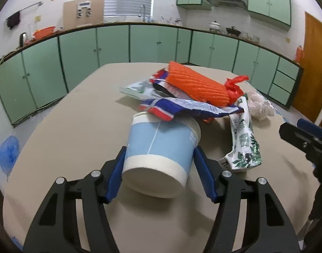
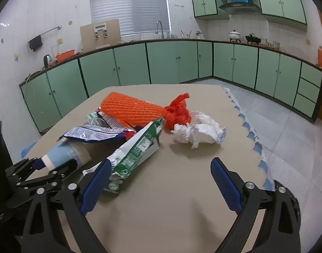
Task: Collect trash
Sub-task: 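Reach the open right tool toward the green-and-white snack wrapper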
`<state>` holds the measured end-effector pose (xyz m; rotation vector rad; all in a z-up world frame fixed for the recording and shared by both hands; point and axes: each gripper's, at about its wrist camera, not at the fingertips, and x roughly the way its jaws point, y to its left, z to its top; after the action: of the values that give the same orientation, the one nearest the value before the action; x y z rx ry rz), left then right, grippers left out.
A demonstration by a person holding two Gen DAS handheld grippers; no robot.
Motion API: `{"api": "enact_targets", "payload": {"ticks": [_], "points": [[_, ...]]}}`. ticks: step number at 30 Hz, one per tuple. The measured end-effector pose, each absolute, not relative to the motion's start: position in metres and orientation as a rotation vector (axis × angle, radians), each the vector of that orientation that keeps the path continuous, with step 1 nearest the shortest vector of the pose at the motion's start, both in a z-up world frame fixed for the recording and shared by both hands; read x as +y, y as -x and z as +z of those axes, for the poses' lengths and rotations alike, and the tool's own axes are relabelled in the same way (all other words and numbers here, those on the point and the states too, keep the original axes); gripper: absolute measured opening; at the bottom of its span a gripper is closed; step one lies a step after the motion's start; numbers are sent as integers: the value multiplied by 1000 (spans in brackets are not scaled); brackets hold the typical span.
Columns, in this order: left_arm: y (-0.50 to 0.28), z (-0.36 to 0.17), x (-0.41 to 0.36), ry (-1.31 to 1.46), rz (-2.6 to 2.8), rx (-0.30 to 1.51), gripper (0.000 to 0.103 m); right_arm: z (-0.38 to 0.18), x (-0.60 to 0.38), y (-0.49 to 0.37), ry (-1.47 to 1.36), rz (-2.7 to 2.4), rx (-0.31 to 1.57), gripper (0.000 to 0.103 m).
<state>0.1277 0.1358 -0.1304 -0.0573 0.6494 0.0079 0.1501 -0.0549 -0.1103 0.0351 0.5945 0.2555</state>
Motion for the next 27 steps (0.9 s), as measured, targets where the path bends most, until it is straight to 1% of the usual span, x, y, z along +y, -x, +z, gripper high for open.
{"api": "enact_targets", "payload": {"ticks": [13, 21, 27], "points": [[-101, -109, 192, 86, 193, 604, 59, -118, -14, -152, 0, 329, 618, 93], [-103, -107, 189, 78, 187, 588, 59, -132, 7, -161, 8, 256, 660, 93], [-106, -109, 187, 84, 177, 592, 59, -129, 21, -165, 34, 223, 641, 94]]}}
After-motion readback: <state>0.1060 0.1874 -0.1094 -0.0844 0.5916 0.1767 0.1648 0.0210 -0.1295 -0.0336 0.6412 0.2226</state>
